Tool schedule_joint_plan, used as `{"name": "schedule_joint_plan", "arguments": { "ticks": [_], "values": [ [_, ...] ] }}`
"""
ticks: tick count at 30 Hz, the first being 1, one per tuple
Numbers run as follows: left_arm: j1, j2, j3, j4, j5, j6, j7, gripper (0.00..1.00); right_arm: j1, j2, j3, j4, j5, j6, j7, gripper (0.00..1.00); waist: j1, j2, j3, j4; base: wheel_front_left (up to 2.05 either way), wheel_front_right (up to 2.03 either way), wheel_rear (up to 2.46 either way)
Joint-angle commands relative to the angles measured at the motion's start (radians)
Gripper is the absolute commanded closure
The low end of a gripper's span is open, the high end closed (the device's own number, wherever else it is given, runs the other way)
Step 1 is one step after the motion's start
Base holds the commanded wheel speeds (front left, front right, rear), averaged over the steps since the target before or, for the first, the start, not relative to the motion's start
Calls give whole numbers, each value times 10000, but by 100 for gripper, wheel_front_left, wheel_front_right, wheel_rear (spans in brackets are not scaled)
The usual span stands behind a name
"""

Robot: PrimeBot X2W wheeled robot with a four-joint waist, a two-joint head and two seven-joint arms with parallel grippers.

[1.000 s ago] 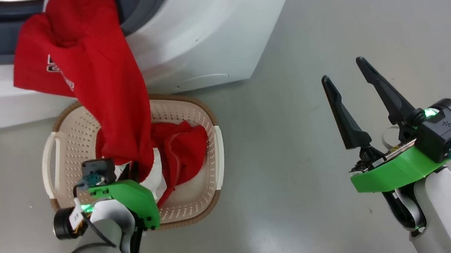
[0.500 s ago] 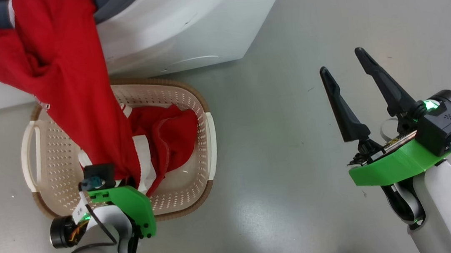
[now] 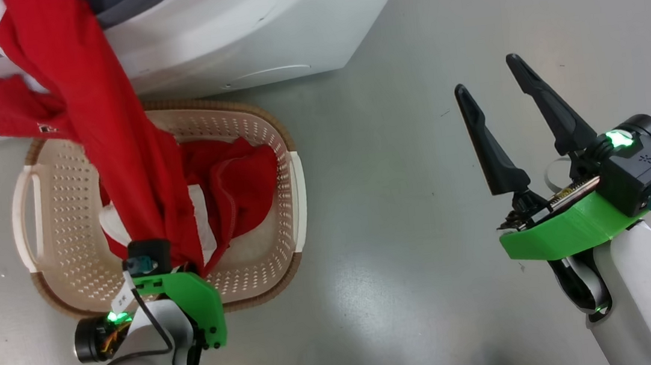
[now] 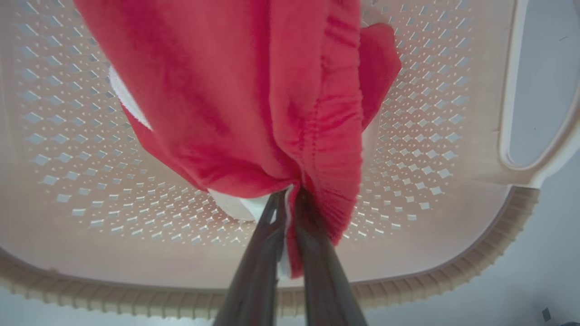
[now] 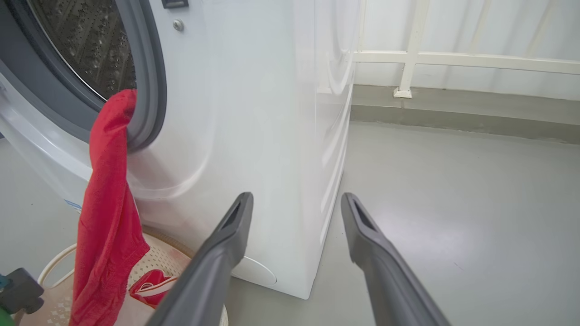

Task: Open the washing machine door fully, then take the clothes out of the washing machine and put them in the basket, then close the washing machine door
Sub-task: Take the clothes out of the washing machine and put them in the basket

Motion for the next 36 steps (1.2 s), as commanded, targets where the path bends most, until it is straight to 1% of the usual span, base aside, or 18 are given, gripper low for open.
{"name": "schedule_joint_plan", "arguments": {
  "ticks": [1, 3, 4, 5, 6, 17, 21, 25, 28, 36],
  "values": [
    [-32, 198, 142, -40, -122, 39, -116, 100, 38, -3, 172, -241, 39, 48, -63, 0, 0, -1, 23, -11, 0, 0, 0],
    [-117, 198, 148, -36, -164, 76, -254, 100, 26, 11, 157, -225, 46, 48, -63, 0, 0, -1, 41, -5, 0, 0, 0],
    [-167, 198, 146, -35, -169, 108, -354, 97, 25, 16, 150, -213, 46, 48, -63, 0, 0, -1, 44, -1, 0, 0, 0],
    [-216, 198, 151, -33, -182, 124, -457, 31, 25, 20, 142, -203, 44, 48, -63, 0, 0, -1, 43, 7, 0, 0, 0],
    [-262, 200, 155, -32, -191, 147, -565, 0, 28, 26, 134, -194, 42, 48, -63, 0, 0, -1, 36, 14, 0, 0, 0],
    [-589, 220, 180, -38, -319, 123, -1526, 0, 116, 83, 48, -124, 32, 48, -63, 0, 0, -1, -259, 254, 0, 0, 0],
    [-648, 214, 222, -244, -388, 91, -1787, 0, 177, 52, 28, -121, 30, 48, -63, 0, 0, -1, -386, 393, 0, 0, 0],
    [-627, 232, 344, -963, -377, 138, -1909, 0, 315, -26, -9, -143, 28, 48, -63, 0, 0, -1, -544, 584, 0, 0, 0],
    [-411, 339, 538, -1937, -269, 185, -1915, 0, 406, -68, -60, -164, 11, 48, -63, 0, 0, -1, -637, 686, 0, 0, 0],
    [509, 512, 1078, -4338, 207, 520, -1919, 0, 614, -121, -79, -198, -10, 48, -63, 0, 0, -1, -890, 842, 0, 0, 0]
  ]
}}
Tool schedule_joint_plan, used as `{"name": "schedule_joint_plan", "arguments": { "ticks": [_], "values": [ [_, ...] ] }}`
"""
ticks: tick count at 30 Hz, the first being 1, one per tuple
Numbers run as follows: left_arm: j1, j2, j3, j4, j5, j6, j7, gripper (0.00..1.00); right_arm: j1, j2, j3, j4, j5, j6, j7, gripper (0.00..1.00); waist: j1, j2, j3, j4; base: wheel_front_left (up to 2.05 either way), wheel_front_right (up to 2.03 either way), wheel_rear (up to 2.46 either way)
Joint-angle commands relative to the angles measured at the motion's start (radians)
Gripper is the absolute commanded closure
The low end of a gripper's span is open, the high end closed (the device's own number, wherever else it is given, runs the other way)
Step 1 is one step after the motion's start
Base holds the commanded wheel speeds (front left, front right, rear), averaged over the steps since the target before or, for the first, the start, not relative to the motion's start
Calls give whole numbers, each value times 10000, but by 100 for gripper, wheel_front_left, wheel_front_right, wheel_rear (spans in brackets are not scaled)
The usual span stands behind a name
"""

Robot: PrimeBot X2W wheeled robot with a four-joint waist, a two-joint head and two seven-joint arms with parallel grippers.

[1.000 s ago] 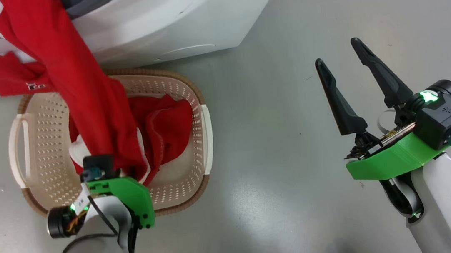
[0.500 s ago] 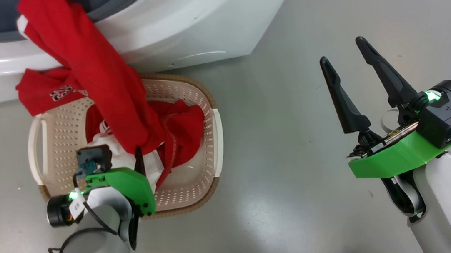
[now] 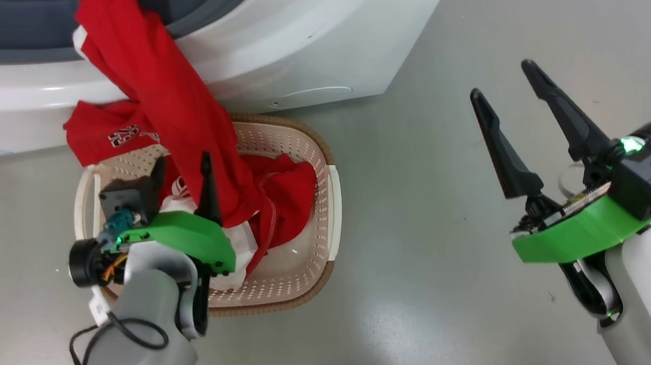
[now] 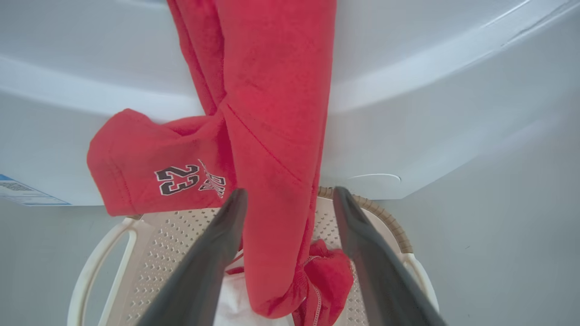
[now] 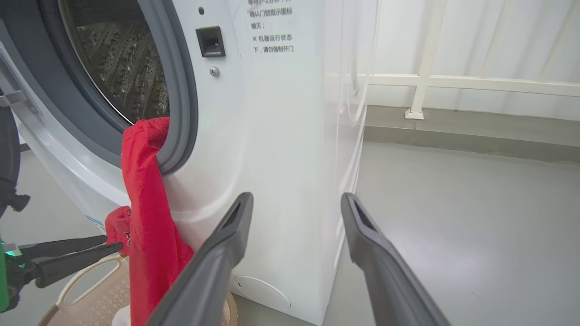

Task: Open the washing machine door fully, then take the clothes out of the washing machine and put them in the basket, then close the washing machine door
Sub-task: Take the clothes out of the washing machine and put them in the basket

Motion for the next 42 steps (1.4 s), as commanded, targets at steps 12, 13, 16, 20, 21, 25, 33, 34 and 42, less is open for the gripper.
{"name": "schedule_joint_plan", "arguments": {
  "ticks": [12, 13, 16, 20, 21, 25, 33, 34, 42],
  "values": [
    [1792, 578, 806, -4160, 1159, 816, -121, 0, 581, -4, 165, -305, -6, 48, -63, 0, 0, -1, -191, 123, 0, 0, 0],
    [1916, 609, 841, -4450, 1221, 888, -121, 0, 583, -1, 170, -304, -5, 48, -63, 0, 0, -1, -196, 118, 0, 0, 0],
    [2282, 683, 924, -5301, 1344, 1077, -121, 0, 575, 2, 171, -286, 24, 48, -63, 0, 0, -1, -222, 103, 0, 0, 0],
    [2670, 803, 969, -6227, 1409, 1257, -115, 0, 604, 10, 138, -278, 45, 48, -63, 0, 0, -1, -266, 117, 0, 0, 0],
    [2762, 833, 959, -6439, 1444, 1322, -85, 0, 611, 10, 132, -276, 46, 48, -63, 0, 0, -1, -279, 121, 0, 0, 0],
    [3126, 918, 919, -7293, 1539, 1540, 53, 0, 636, 15, 90, -288, 46, 48, -63, 0, 0, -1, -338, 134, 0, 0, 0],
    [3798, 968, 776, -8685, 1671, 1943, 461, 0, 699, -39, 23, -299, 63, 48, -63, 0, 0, -1, -439, 234, 0, 0, 0],
    [3878, 969, 767, -8816, 1672, 1985, 495, 0, 703, -43, 26, -299, 65, 48, -63, 0, 0, -1, -449, 242, 0, 0, 0],
    [4294, 1043, 738, -9338, 1652, 2173, 698, 0, 723, -55, 14, -324, 62, 48, -63, 0, 0, -1, -456, 296, 0, 0, 0]
  ]
}}
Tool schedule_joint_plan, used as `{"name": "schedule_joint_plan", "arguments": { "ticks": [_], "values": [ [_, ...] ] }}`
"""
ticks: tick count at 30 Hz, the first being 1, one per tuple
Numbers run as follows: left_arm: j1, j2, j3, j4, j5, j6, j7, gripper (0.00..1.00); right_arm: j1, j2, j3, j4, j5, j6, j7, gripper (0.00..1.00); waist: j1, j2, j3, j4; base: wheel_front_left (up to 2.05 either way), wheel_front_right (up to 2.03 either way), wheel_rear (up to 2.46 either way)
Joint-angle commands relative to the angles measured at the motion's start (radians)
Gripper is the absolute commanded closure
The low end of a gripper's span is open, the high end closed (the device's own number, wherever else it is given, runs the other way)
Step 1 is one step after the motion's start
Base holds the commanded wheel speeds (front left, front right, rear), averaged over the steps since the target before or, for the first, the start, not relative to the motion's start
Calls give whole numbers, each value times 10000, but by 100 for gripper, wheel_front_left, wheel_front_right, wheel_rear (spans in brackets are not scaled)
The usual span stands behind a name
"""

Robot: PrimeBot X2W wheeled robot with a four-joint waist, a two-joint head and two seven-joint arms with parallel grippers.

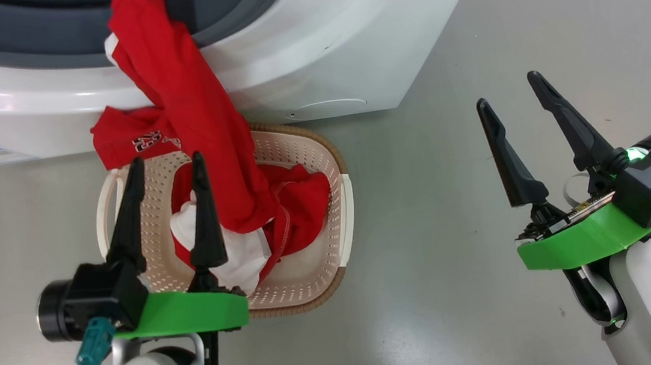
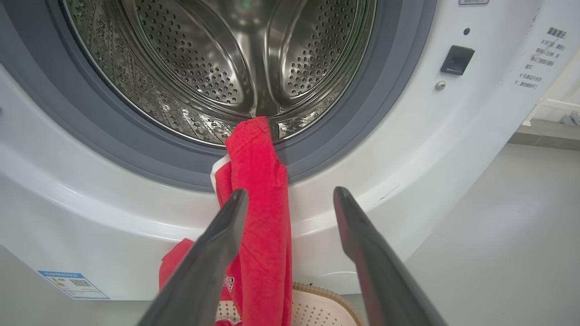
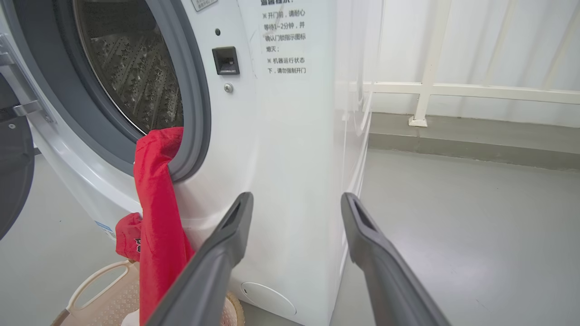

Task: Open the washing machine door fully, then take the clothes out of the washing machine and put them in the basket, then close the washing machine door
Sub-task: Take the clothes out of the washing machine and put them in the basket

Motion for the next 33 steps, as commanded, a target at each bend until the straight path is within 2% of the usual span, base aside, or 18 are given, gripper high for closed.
{"name": "schedule_joint_plan", "arguments": {
  "ticks": [1, 15, 22, 33],
  "values": [
    [203, 199, 259, -334, 82, 103, 66, 0, 371, -22, 138, -274, 58, 48, -63, 0, 0, 0, 3, 2, 0, 0, 0],
    [-226, 227, 227, 19, -19, 121, 312, 0, 336, 10, 203, -192, 71, 48, -63, 0, 0, 0, 47, -141, 0, 0, 0],
    [-1576, 310, 277, 582, -134, -123, 670, 0, 222, 33, 271, -129, 84, 48, -63, 0, 0, 0, 119, -262, 0, 0, 0],
    [-4050, 859, 192, 2294, 45, -590, 1760, 0, 149, 120, 379, -27, 115, 48, -63, 0, 0, 0, 224, -479, 0, 0, 0]
  ]
}}
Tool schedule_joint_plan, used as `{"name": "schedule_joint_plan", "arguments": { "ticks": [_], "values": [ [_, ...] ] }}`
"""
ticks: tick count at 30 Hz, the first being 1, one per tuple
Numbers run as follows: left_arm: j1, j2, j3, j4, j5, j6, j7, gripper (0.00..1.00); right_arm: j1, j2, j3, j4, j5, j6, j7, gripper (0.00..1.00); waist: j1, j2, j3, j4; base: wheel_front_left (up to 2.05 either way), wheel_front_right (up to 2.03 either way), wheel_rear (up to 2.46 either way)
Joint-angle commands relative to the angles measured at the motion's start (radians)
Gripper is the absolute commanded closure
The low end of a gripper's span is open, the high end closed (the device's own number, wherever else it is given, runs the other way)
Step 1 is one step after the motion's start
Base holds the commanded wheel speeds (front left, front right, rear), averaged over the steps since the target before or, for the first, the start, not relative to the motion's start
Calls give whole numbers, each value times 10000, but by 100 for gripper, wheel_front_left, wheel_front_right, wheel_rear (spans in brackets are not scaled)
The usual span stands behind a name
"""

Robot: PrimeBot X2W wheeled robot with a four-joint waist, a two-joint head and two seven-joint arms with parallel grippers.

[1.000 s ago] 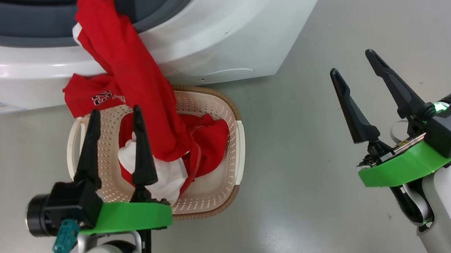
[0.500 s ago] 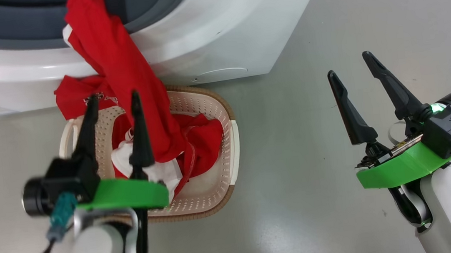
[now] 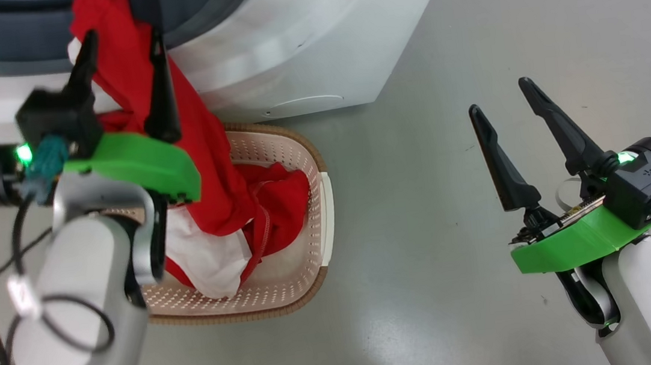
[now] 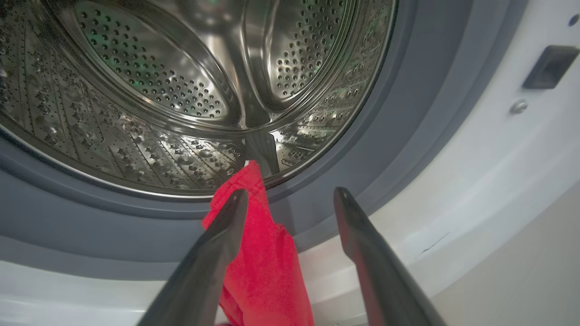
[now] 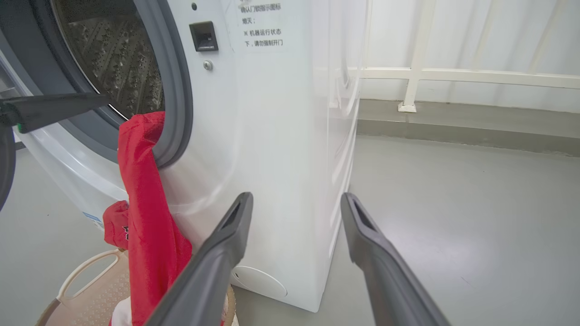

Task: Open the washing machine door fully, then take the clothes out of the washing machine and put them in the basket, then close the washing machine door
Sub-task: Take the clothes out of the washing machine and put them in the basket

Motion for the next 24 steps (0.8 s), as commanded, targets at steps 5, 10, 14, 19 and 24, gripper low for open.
{"name": "schedule_joint_plan", "arguments": {
  "ticks": [5, 10, 14, 19, 24],
  "values": [
    [-1271, 533, -25, 1183, 263, -295, 838, 0, 157, 106, 273, -122, 88, 48, -63, 0, 0, -1, 9, -65, 0, 0, 0],
    [-1968, 490, -144, 2402, 220, -321, 1673, 0, 187, 86, 349, -57, 126, 48, -63, 0, 0, -1, -33, -78, 0, 0, 0],
    [-2311, 455, -180, 3032, 171, -335, 2023, 0, 183, 78, 416, -24, 140, 48, -63, 0, 0, -1, -34, -99, 0, 0, 0],
    [-2776, 378, -233, 3878, 1, -495, 2524, 0, 170, 62, 487, -11, 156, 48, -63, 0, 0, -1, 4, -131, 0, 0, 0],
    [-3068, 348, -241, 4456, -164, -664, 2693, 0, 142, 42, 507, -10, 171, 48, -63, 0, 0, -1, 61, -196, 0, 0, 0]
  ]
}}
